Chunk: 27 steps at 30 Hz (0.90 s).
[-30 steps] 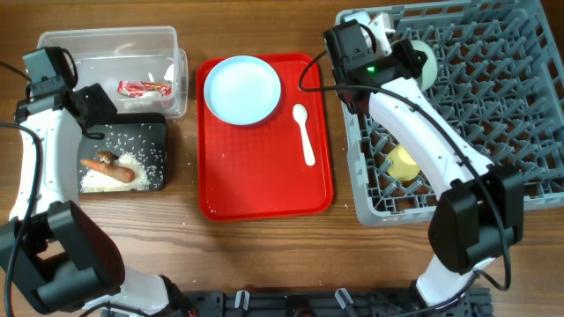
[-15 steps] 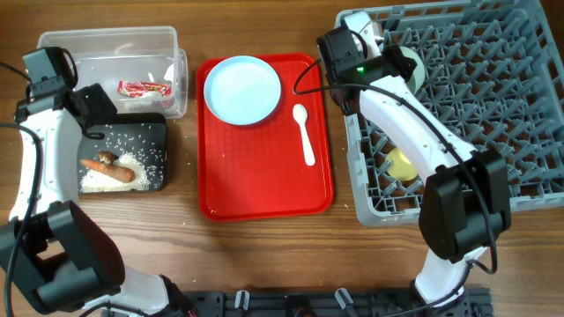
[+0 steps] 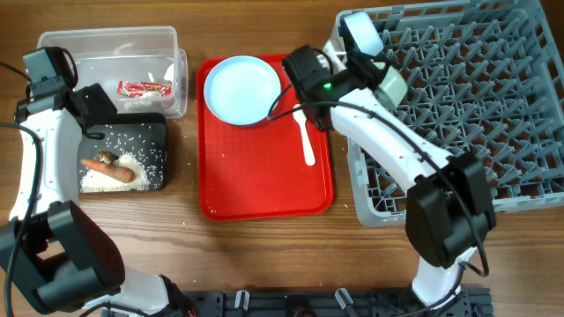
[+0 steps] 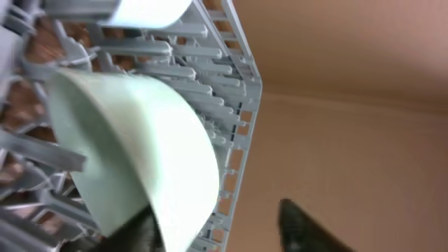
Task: Sort waste into correct bins and load items into the dishwasher rack
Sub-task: 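Grasp the white spoon on the red tray with the right gripper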
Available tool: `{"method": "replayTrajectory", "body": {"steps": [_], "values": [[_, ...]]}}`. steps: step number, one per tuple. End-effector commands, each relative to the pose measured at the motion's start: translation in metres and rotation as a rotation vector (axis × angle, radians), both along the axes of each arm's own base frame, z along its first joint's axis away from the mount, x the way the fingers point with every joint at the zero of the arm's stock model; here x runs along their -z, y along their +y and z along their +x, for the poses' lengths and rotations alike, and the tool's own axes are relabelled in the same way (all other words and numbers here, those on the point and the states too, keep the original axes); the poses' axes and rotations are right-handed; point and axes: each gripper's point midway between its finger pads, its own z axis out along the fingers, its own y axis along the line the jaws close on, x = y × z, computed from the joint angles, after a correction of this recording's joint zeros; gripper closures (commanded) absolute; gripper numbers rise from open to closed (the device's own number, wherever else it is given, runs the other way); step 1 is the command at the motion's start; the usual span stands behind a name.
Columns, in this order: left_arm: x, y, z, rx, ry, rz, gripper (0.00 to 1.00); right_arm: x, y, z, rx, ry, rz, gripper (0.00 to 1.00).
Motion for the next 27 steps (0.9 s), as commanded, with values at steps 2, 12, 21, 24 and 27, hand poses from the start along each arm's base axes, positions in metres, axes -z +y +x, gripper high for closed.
{"method": "replayTrajectory", "body": {"steps": [2, 12, 21, 24, 27], "values": [[-0.016, 0.005, 0.002, -0.025, -0.04, 0.021, 0.0, 0.009, 0.004, -0.001, -0.02, 0.039, -0.008, 0.18], [-0.016, 0.005, 0.002, -0.025, -0.04, 0.021, 0.0, 0.012, 0.049, 0.011, -0.163, 0.028, 0.36, 0.02], [-0.016, 0.005, 0.001, -0.026, -0.04, 0.021, 0.0, 0.028, 0.175, -0.027, -0.296, 0.258, 1.233, 0.0], [-0.016, 0.005, 0.002, -0.025, -0.04, 0.021, 0.0, 0.032, 0.195, -0.037, -0.332, 0.344, 1.333, 0.05], [-0.016, 0.005, 0.001, -0.025, -0.039, 0.021, 0.0, 0.045, 0.188, -0.026, -0.302, 0.319, 1.302, 0.1]]}}
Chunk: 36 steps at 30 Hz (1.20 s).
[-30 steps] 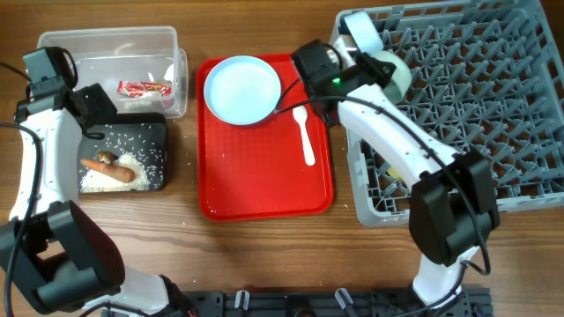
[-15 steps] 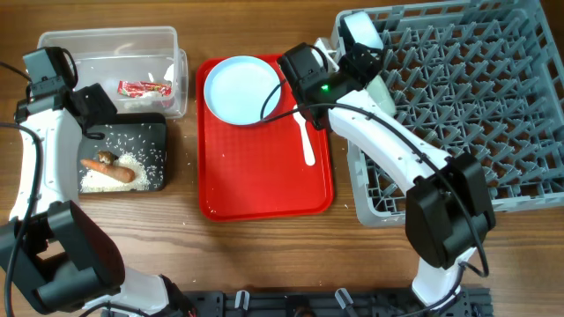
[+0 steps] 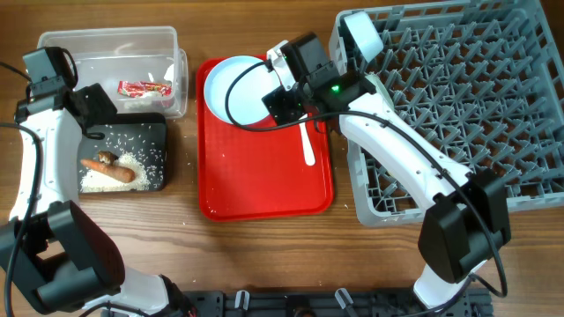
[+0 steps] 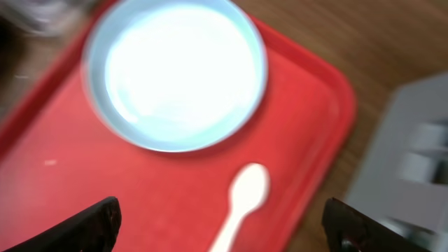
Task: Sort waste into correct bins and load items into the dishwasher rack
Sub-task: 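Grasp the white spoon on the red tray with the right gripper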
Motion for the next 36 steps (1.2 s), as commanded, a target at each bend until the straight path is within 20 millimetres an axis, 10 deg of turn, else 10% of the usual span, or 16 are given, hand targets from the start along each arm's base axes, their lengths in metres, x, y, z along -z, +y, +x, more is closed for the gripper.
{"method": "replayTrajectory", "body": {"steps": [1, 9, 16, 36], "values": [[-0.016, 0.005, 0.002, -0.025, -0.04, 0.021, 0.0, 0.011, 0.005, 0.001, 0.007, 0.054, 0.066, 0.11], [-0.016, 0.005, 0.002, -0.025, -0.04, 0.021, 0.0, 0.082, -0.021, 0.031, 0.178, 0.206, 0.12, 0.34], [-0.016, 0.005, 0.002, -0.025, -0.04, 0.021, 0.0, 0.094, -0.029, 0.034, 0.448, 0.318, 0.234, 0.56], [-0.016, 0.005, 0.001, -0.025, -0.039, 0.021, 0.0, 0.154, -0.046, 0.023, 0.643, 0.428, 0.152, 0.51]]}}
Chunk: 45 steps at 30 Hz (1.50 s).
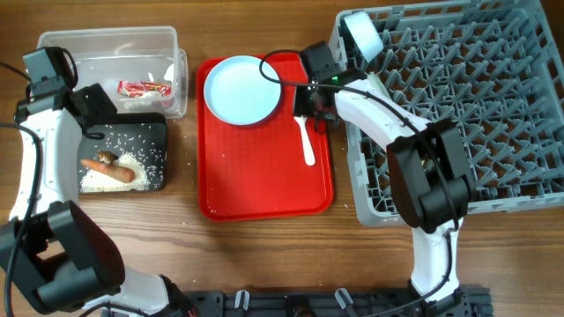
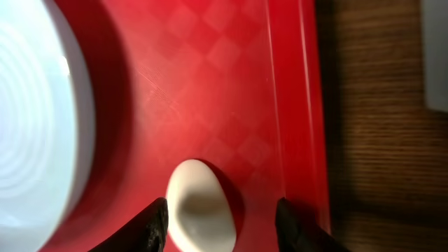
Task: Sort waste into correct bins and load items into the dishwasher rack
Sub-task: 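Grasp the white spoon on the red tray with the right gripper, then carry the white spoon into the dish rack and release it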
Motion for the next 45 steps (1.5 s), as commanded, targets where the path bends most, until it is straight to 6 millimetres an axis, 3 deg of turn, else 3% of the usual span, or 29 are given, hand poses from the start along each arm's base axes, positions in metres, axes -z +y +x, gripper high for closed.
{"method": "replayTrajectory", "body": {"steps": [1, 5, 12, 19, 23, 28, 30, 32, 34, 35, 37, 41, 42, 45], "values": [[-0.016, 0.005, 0.001, -0.025, -0.039, 0.021, 0.0, 0.018, 0.007, -0.011, -0.02, 0.059, 0.026, 0.51], [-0.016, 0.005, 0.001, -0.025, -0.039, 0.021, 0.0, 0.028, 0.021, -0.021, -0.01, 0.104, 0.06, 0.54], [-0.016, 0.005, 0.001, -0.025, -0.039, 0.021, 0.0, 0.028, 0.022, -0.023, 0.015, 0.121, 0.075, 0.64], [-0.016, 0.005, 0.001, -0.025, -0.04, 0.021, 0.0, 0.028, 0.022, -0.022, 0.035, 0.125, 0.081, 0.88], [-0.016, 0.005, 0.001, -0.025, -0.04, 0.021, 0.0, 0.028, 0.022, -0.022, 0.035, 0.125, 0.082, 0.96], [-0.016, 0.005, 0.001, -0.025, -0.039, 0.021, 0.0, 0.018, 0.025, -0.018, 0.012, 0.111, 0.088, 0.96], [-0.016, 0.005, 0.001, -0.025, -0.039, 0.021, 0.0, 0.001, 0.027, -0.014, -0.042, 0.084, 0.079, 0.96], [-0.016, 0.005, 0.001, -0.025, -0.039, 0.021, 0.0, -0.033, 0.03, -0.009, -0.122, 0.021, 0.074, 0.96], [-0.016, 0.005, 0.001, -0.025, -0.039, 0.021, 0.0, -0.072, 0.031, -0.007, -0.188, -0.055, 0.076, 0.96], [-0.016, 0.005, 0.001, -0.025, -0.039, 0.021, 0.0, -0.11, 0.028, -0.006, -0.222, -0.136, 0.083, 0.96], [-0.016, 0.005, 0.001, -0.025, -0.04, 0.021, 0.0, -0.149, 0.015, -0.004, -0.21, -0.223, 0.065, 0.96], [-0.016, 0.005, 0.001, -0.025, -0.039, 0.021, 0.0, -0.217, -0.055, 0.004, -0.03, -0.396, -0.092, 0.96], [-0.016, 0.005, 0.001, -0.025, -0.039, 0.021, 0.0, -0.238, -0.095, 0.006, 0.083, -0.446, -0.18, 0.96], [-0.016, 0.005, 0.001, -0.025, -0.039, 0.021, 0.0, -0.252, -0.168, 0.008, 0.34, -0.476, -0.325, 0.96]]}}
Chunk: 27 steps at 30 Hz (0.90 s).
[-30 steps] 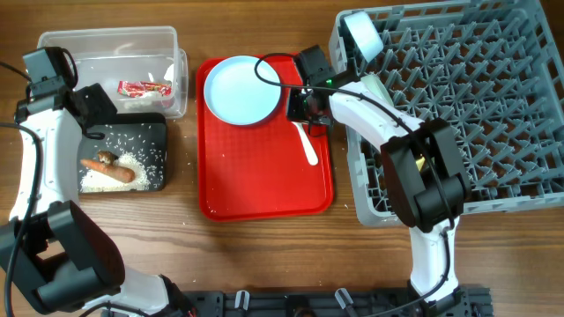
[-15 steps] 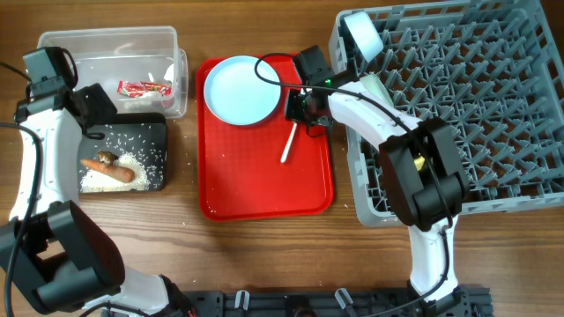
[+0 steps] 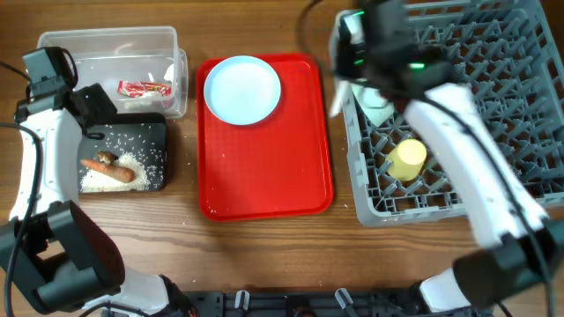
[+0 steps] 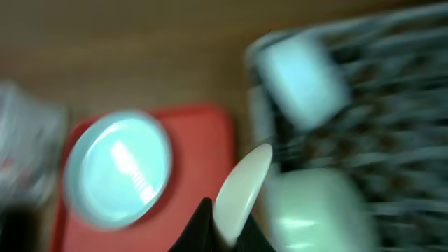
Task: Sort waste into correct bins and load items into the dishwasher rack
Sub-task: 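Carry the white spoon into the dish rack and release it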
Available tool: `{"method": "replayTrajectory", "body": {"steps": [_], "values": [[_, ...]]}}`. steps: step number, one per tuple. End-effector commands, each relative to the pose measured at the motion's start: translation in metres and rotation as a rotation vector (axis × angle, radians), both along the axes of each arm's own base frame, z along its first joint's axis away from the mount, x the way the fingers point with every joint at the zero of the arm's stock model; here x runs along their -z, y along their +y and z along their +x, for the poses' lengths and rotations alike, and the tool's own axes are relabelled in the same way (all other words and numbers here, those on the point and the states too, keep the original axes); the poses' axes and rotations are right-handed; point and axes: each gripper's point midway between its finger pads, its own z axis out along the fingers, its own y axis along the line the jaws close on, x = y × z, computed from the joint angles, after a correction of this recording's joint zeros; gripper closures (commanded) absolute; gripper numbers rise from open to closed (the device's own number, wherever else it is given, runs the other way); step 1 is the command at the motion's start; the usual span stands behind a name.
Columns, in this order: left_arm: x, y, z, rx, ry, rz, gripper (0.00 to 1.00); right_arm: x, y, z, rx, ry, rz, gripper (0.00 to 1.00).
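My right gripper [image 4: 225, 225] is shut on a white plastic spoon [image 4: 243, 183] and holds it in the air; the view is blurred by motion. Below it are the red tray [image 4: 203, 147] and the pale blue plate [image 4: 117, 168]. In the overhead view the right arm [image 3: 388, 55] is over the left edge of the grey dishwasher rack [image 3: 493, 106]. The plate [image 3: 242, 90] lies alone on the tray [image 3: 264, 167]. My left gripper [image 3: 92, 104] rests over the black tray's corner, and its jaws cannot be made out.
The rack holds a yellow cup [image 3: 408, 160], a pale green bowl [image 3: 376, 104] and a white cup [image 3: 352, 25]. A clear bin [image 3: 110, 55] holds a red wrapper [image 3: 144, 87]. The black tray [image 3: 123, 157] carries rice, a carrot and scraps.
The right gripper was open and low around the spoon's bowl on the tray. Now it is shut on the spoon and raised near the rack's left edge. The spoon is gone from the tray.
The right gripper was first at the rack beside the green bowl. Then it was open above the tray, over the plate and spoon. Then it was down at the spoon's bowl, and now it holds the spoon up by the rack. The left arm stayed still.
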Motion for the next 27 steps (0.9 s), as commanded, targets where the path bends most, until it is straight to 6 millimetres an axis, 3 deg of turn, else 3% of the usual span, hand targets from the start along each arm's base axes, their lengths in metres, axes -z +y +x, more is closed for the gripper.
{"method": "replayTrajectory", "body": {"steps": [1, 2, 5, 8, 10, 14, 17, 24, 26, 27], "values": [[-0.016, 0.005, 0.002, -0.025, -0.04, 0.021, 0.0, -0.001, -0.106, 0.005, 0.448, -0.038, -0.15, 0.95], [-0.016, 0.005, 0.002, -0.025, -0.04, 0.021, 0.0, 0.007, -0.132, 0.001, 0.574, -0.025, -0.128, 0.96], [-0.016, 0.005, 0.002, -0.025, -0.04, 0.021, 0.0, 0.037, -0.183, -0.009, 0.771, 0.037, -0.06, 0.96], [-0.016, 0.005, 0.002, -0.025, -0.039, 0.021, 0.0, 0.062, -0.224, -0.024, 0.885, 0.106, 0.006, 0.96], [-0.016, 0.005, 0.002, -0.025, -0.04, 0.021, 0.0, 0.077, -0.237, -0.031, 0.901, 0.159, 0.069, 0.96], [-0.016, 0.005, 0.002, -0.025, -0.04, 0.021, 0.0, 0.103, -0.25, -0.043, 0.924, 0.229, 0.145, 0.96], [-0.016, 0.005, 0.002, -0.025, -0.04, 0.021, 0.0, 0.123, -0.249, -0.051, 0.928, 0.268, 0.166, 0.96], [-0.016, 0.005, 0.002, -0.025, -0.04, 0.021, 0.0, 0.129, -0.249, -0.049, 0.948, 0.249, 0.186, 0.95], [-0.016, 0.005, 0.002, -0.025, -0.04, 0.021, 0.0, 0.129, -0.25, -0.047, 0.947, 0.242, 0.189, 0.65], [-0.016, 0.005, 0.002, -0.025, -0.04, 0.021, 0.0, 0.129, -0.25, -0.047, 0.947, 0.241, 0.189, 0.44]]}}
